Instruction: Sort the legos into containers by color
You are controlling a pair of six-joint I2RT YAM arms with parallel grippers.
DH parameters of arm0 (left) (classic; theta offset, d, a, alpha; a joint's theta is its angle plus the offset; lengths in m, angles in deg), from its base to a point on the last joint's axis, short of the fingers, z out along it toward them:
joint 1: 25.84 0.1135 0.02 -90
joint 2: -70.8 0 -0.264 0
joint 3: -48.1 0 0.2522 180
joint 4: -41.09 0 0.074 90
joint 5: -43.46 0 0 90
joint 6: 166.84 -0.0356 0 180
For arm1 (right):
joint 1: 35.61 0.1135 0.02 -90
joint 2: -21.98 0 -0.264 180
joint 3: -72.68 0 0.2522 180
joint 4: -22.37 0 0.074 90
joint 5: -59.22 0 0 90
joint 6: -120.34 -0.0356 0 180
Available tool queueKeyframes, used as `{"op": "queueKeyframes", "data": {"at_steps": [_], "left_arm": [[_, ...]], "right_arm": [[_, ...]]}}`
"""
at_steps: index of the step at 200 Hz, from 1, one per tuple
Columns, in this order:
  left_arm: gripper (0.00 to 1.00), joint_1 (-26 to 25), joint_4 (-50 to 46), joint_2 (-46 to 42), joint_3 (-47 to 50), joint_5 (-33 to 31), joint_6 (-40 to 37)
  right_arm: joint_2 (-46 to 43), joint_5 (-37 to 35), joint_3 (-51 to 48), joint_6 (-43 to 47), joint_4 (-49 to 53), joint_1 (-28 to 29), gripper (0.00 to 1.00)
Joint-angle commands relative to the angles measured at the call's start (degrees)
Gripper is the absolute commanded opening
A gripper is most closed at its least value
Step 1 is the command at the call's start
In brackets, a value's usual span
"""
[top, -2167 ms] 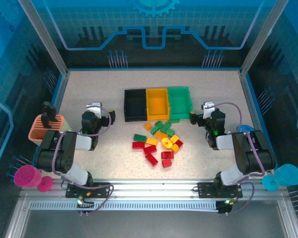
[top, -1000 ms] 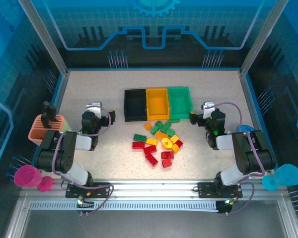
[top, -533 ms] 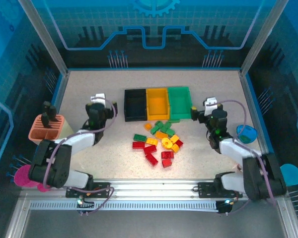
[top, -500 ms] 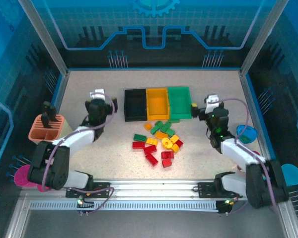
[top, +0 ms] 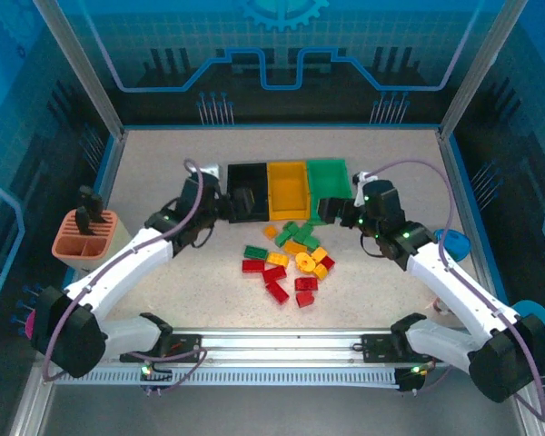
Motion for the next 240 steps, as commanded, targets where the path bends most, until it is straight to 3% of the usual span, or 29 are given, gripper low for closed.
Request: {"op": "queueKeyframes", "data": {"at_steps": [1, 48, 127, 166, 240], "left_arm": [[0.95, -4.6, -5.7, -4.2, 3.7, -0.6, 4.3], [0.94, -10.1, -8.5, -7.5, 7.0, -2.1, 6.0], [0.90, -11.4, -6.4, -2.0, 9.0, 0.8, 5.7], [0.88, -12.4, -7.6, -1.2, 9.6, 1.4, 6.4], [0.86, -14.0, -7.0, 2.4, 10.6, 2.5, 7.7]], "right_arm": [[0.5, -2.8, 3.8, 0.4, 10.1, 2.9, 1.00], [1.8, -1.6, 5.7, -0.9, 14.2, 6.2, 1.00], [2.7, -1.5, 3.0, -3.5, 14.2, 12.5, 1.00], [4.1, -1.3, 0.6, -5.6, 14.1, 15.1, 0.90], [7.2, -1.2, -1.6, -6.5, 11.3, 17.8, 0.89]]}}
